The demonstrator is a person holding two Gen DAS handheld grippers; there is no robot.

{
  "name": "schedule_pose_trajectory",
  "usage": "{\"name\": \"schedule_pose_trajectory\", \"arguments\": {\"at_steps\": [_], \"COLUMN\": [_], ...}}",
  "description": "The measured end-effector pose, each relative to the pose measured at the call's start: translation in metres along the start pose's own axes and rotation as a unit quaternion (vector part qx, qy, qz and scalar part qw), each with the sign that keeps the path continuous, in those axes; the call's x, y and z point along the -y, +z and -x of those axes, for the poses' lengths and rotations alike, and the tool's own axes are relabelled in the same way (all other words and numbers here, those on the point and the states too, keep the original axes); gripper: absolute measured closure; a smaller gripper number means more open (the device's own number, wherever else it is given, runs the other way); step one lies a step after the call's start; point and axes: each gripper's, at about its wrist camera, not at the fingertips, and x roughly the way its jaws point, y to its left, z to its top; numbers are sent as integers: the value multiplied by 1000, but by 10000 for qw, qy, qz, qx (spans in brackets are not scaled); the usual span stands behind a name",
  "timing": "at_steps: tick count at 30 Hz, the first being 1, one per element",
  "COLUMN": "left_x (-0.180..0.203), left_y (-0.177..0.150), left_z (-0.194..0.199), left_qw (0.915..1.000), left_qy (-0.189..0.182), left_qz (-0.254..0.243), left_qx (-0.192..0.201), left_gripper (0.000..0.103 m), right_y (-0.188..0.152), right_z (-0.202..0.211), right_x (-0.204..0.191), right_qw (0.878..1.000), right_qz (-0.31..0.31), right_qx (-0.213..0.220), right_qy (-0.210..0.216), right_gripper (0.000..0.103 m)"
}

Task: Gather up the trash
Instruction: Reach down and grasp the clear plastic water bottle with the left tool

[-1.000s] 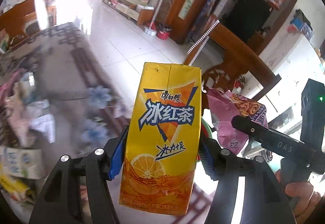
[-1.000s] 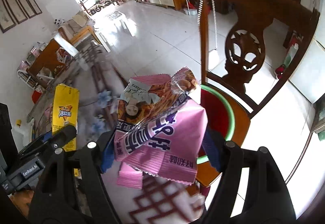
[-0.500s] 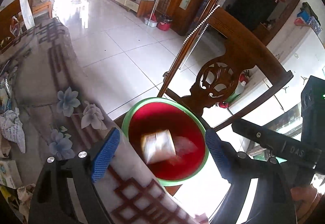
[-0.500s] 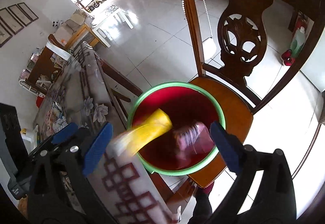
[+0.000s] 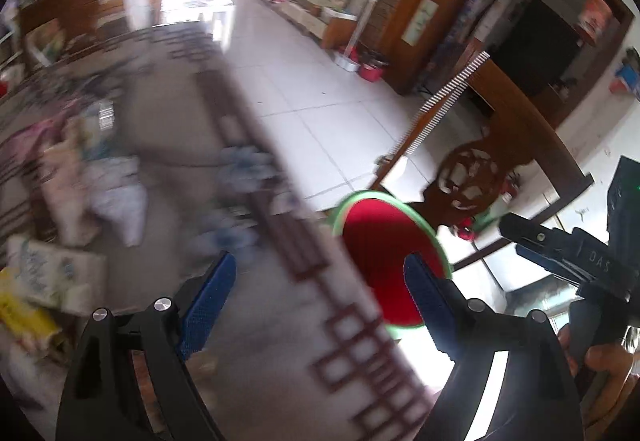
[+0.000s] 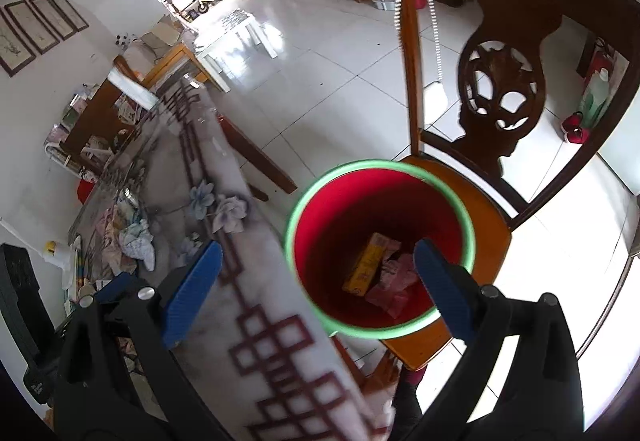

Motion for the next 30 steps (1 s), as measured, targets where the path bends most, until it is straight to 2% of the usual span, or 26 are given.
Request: {"name": "schedule_pose_trajectory", "arguments": {"at_steps": [5,8,10,12,14,16,19,24,27,30], "left_x": [-75,-123,-162,-197,-230,-253,-269,-266,-266,-268], "left_y": [-15,-30,-47,-65,-83,-97,-109,-110,-108,-108], "left_z": [38,63,85,102,110,107,92,65,50,42], "left_qw": [9973,9913,9790,9628,9435,9300,9203,9256,9258,9293], "left_qy": [406,704,1040,1152,1112,936,636,389,286,122], "left_qz": [605,1098,1723,2408,3105,3554,3852,3721,3696,3607], "left_qx": [131,191,325,407,317,78,-254,-579,-746,-780], "left_gripper": [21,21,21,21,21,21,21,21,21,22], "right_y": [-21,-35,-45,-54,-64,-72,-83,-97,-98,-98], "right_z": [-9,-15,-20,-23,-26,-29,-30,-22,-21,-21], "right_x": [-52,-85,-107,-124,-141,-156,-175,-191,-193,-194], "right_qw": [9993,9982,9974,9968,9960,9952,9942,9935,9944,9949], "right_qz": [316,532,622,687,752,818,911,1063,999,965], "right_qx": [-149,-208,-260,-288,-324,-364,-386,-281,-266,-244], "right_qy": [120,176,238,292,346,386,410,294,217,151], "right_gripper": [8,8,8,7,7,7,7,5,5,5]}}
